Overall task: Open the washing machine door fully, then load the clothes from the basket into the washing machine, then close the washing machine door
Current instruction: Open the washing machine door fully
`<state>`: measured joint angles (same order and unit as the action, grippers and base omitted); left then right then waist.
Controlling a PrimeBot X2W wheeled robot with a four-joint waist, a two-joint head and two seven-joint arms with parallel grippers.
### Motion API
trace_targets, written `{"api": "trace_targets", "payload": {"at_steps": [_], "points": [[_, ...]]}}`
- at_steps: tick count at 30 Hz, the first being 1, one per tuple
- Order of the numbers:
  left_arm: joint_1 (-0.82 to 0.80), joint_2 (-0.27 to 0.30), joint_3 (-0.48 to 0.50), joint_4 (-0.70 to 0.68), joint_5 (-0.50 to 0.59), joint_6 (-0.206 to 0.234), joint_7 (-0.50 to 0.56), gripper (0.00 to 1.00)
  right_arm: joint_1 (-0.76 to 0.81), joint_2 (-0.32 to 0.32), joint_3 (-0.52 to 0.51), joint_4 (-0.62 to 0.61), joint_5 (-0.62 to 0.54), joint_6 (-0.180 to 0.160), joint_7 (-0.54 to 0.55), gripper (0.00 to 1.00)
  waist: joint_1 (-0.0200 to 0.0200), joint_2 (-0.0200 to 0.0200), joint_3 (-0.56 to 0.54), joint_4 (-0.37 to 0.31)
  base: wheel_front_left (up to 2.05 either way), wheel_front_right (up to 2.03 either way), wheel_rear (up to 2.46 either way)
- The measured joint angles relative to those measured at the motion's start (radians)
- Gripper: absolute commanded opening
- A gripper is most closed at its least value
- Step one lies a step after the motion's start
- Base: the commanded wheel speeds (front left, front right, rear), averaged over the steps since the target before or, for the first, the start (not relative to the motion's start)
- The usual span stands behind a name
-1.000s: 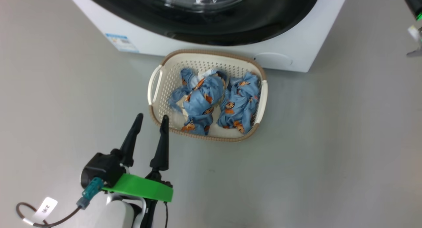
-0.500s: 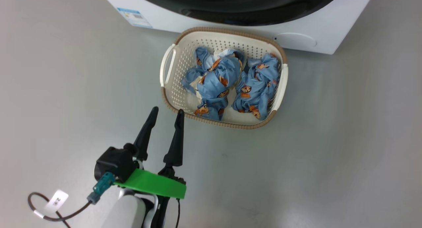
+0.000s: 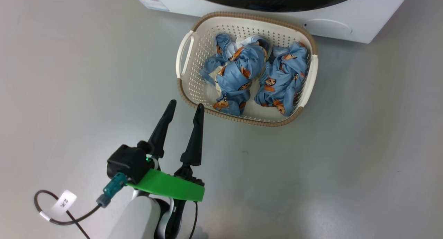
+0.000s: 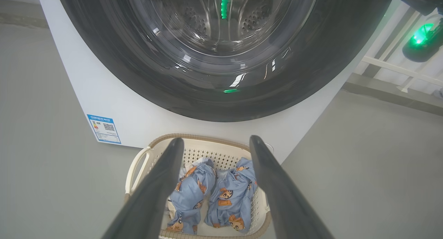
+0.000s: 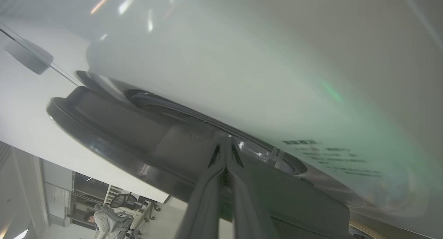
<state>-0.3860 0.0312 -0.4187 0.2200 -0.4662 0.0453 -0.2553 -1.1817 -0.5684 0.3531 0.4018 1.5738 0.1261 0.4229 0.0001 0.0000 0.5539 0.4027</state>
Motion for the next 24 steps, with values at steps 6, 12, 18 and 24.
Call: {"api": "trace_targets", "payload": {"at_steps": [6,12,18,24], "points": [[-0.006,-0.001,-0.013,-0.008,-0.018,0.005,0.000,1.00,-0.032,0.000,0.012,0.009,-0.018,0.000,0.009,0.00,0.0000,0.0000,0.021,0.015,0.00,0.00,0.00],[-0.016,-0.001,-0.021,-0.013,-0.027,0.010,0.000,1.00,-0.045,-0.002,0.025,0.012,-0.025,0.000,0.013,0.00,0.0000,0.0000,0.030,0.024,0.00,0.00,0.00],[-0.023,-0.001,-0.027,-0.018,-0.035,0.016,0.000,1.00,-0.045,-0.005,0.034,0.013,-0.025,0.000,0.013,0.00,0.0000,0.0000,0.029,0.027,0.00,0.00,0.00],[-0.023,-0.002,-0.028,-0.017,-0.033,0.016,0.000,1.00,-0.034,-0.010,0.062,0.005,-0.025,-0.002,0.017,0.00,0.0000,0.0000,0.013,0.024,0.00,0.00,0.00]]}}
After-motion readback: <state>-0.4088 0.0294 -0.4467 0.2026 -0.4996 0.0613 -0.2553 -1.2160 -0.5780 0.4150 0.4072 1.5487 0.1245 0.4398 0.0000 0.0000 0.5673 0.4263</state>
